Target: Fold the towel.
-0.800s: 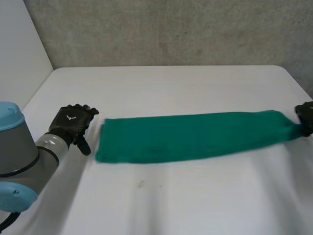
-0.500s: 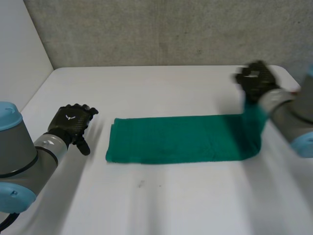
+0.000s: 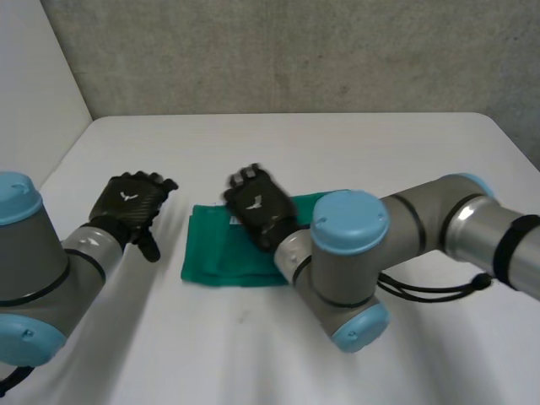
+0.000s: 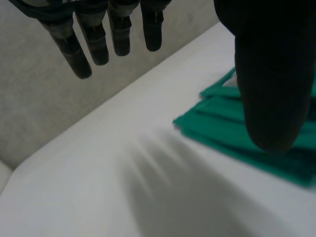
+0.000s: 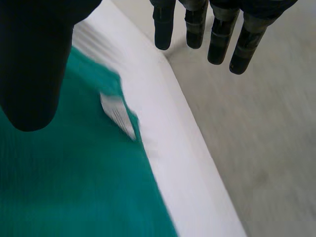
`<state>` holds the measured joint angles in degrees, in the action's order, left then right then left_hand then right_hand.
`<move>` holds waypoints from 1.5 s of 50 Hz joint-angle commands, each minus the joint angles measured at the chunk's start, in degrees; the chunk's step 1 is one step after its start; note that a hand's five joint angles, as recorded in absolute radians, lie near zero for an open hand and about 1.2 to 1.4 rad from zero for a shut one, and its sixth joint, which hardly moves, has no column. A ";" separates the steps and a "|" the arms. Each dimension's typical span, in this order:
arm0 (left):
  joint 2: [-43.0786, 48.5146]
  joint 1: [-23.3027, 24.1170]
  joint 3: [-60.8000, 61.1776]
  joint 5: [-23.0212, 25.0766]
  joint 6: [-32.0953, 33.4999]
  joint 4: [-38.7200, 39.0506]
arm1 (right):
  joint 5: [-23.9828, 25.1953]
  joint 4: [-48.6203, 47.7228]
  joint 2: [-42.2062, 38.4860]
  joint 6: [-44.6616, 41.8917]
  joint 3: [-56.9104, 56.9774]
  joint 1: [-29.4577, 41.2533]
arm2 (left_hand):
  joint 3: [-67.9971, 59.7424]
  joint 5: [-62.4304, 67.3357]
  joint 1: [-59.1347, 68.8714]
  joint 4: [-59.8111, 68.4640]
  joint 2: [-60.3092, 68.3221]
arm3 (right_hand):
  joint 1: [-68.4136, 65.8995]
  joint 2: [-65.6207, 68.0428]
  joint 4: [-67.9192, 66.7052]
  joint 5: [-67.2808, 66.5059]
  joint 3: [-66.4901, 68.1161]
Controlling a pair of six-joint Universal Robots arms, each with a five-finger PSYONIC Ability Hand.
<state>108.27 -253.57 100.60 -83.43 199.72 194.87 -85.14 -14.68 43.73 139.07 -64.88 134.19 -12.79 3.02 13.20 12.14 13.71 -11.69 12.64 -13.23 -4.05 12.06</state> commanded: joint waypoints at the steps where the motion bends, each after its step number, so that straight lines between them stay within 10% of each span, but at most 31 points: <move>1: 0.37 8.26 -4.26 1.95 -0.99 -0.01 | -5.13 7.82 8.12 13.14 -9.11 -8.06 | 1.91 -2.13 -2.31 -1.26 -2.82 | 1.69 -2.64 3.23 4.05 -2.06; 13: 14.06 18.73 -20.25 -0.41 -2.93 -2.82 | -0.82 9.15 11.38 19.05 -20.28 -18.26 | -0.45 0.23 0.05 1.10 -0.46 | -10.49 9.53 -8.95 -8.13 10.11; 20: 15.31 18.64 -20.18 -3.15 -3.19 -4.06 | -1.43 6.87 10.68 18.96 -21.69 -22.04 | -0.45 0.23 0.04 1.10 -0.46 | -68.25 67.29 -66.70 -65.89 67.87; 23: 13.91 17.68 -18.00 -4.11 -3.19 -4.58 | -3.28 4.75 11.12 18.08 -21.43 -22.83 | -0.11 -0.11 -0.29 0.76 -0.80 | -68.31 67.36 -66.77 -65.95 67.94; 36: 4.06 11.17 -9.02 -5.43 -3.28 -4.32 | -5.91 4.40 11.65 -3.63 -7.89 -9.12 | 0.23 -0.45 -0.63 0.42 -1.14 | -68.31 67.36 -66.77 -65.95 67.94; 45: 2.30 9.24 -7.52 -8.07 -4.68 -4.14 | 8.04 5.71 2.34 -6.09 -3.14 3.27 | 1.57 -1.79 -1.97 -0.92 -2.48 | -68.31 67.36 -66.77 -65.95 67.94; 48: 2.30 9.41 -7.96 -8.07 -4.77 -4.14 | 6.66 7.30 2.50 -5.13 -2.97 3.27 | 1.57 -1.79 -1.97 -0.92 -2.48 | -25.18 24.23 -23.64 -22.82 24.81; 53: 2.39 10.29 -9.97 -7.80 -6.52 -3.18 | 4.63 4.32 4.87 1.27 -4.28 0.90 | 1.57 -1.79 -1.97 -0.92 -2.48 | 1.56 -2.52 3.10 3.92 -1.94; 61: 7.12 15.02 -17.43 -7.63 -16.01 -2.82 | 2.43 7.47 8.92 23.08 -3.06 -7.88 | 0.40 -0.62 -0.80 0.25 -1.31 | 1.69 -2.64 3.23 4.05 -2.06; 75: 24.44 19.87 -31.07 -7.71 -19.19 -8.01 | 2.44 26.45 -2.59 29.41 10.56 -12.11 | -0.28 0.06 -0.12 0.93 -0.63 | 1.69 -2.64 3.23 4.05 -2.06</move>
<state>125.37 -234.69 74.26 -90.49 180.17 190.29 -82.48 4.04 46.23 166.53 -60.25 123.46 -12.79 3.02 13.20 12.14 13.71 -11.72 12.71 -13.23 -4.03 12.07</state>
